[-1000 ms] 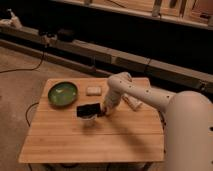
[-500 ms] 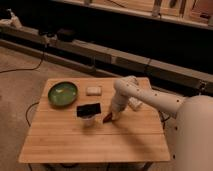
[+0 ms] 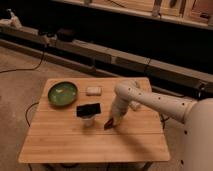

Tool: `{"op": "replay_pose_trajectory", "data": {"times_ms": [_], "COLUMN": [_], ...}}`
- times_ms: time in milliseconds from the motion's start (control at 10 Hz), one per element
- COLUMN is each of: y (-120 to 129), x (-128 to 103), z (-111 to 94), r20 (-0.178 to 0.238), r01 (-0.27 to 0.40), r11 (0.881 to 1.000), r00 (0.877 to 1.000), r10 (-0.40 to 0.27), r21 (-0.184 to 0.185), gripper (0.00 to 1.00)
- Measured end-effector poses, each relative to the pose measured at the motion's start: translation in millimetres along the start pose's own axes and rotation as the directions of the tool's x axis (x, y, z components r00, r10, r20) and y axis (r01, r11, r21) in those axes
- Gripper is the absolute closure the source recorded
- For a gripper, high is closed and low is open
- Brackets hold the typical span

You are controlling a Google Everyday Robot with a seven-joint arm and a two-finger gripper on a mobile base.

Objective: Drag the pepper across the table

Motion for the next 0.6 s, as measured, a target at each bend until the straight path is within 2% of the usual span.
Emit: {"op": "replay_pose_trajectory", "data": {"times_ms": [100, 600], "y": [1.6, 1.2], "x": [-7.3, -8.1], "z": [-1.6, -3.5], "r20": [0.004, 0.006], "r01": [0.014, 0.007], "r11": [1.000, 1.000], "r00": [1.000, 1.000], "r10": [-0.014, -0.008], "r21": [0.005, 0.012], "gripper": [0.78, 0.78]}}
